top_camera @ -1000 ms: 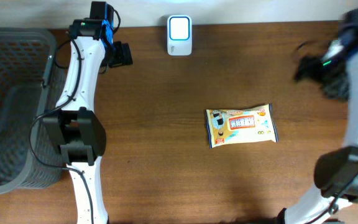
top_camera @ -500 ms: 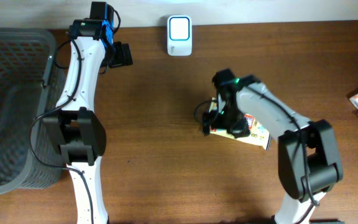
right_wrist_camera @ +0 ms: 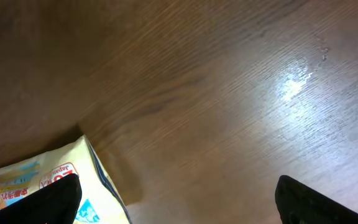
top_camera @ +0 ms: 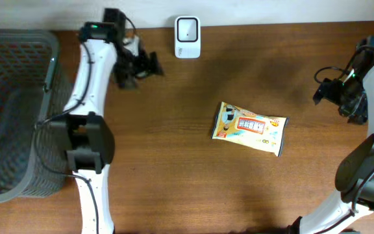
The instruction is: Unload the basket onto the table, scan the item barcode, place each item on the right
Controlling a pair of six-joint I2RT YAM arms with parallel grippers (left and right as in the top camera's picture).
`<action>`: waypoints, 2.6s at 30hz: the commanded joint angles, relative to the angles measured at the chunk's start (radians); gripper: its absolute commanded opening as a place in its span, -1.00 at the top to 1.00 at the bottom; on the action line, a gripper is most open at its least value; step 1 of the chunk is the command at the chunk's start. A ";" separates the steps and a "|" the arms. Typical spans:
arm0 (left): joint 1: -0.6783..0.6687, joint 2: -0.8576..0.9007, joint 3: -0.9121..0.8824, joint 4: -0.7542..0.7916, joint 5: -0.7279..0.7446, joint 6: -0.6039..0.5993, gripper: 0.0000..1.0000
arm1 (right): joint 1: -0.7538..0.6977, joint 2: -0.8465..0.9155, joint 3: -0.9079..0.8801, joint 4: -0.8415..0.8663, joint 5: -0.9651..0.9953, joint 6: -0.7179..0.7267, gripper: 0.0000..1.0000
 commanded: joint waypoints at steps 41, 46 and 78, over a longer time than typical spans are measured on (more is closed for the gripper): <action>-0.233 0.071 0.366 -0.302 -0.768 -0.007 1.00 | -0.004 -0.015 0.012 0.000 0.009 0.006 -0.97; -0.344 0.071 0.366 -0.302 -0.707 -0.006 1.00 | -0.004 -0.015 0.012 0.000 0.009 0.006 -0.97; -0.376 0.076 -0.022 0.123 -0.263 -0.071 1.00 | -0.004 -0.015 0.012 0.000 0.009 0.006 -0.97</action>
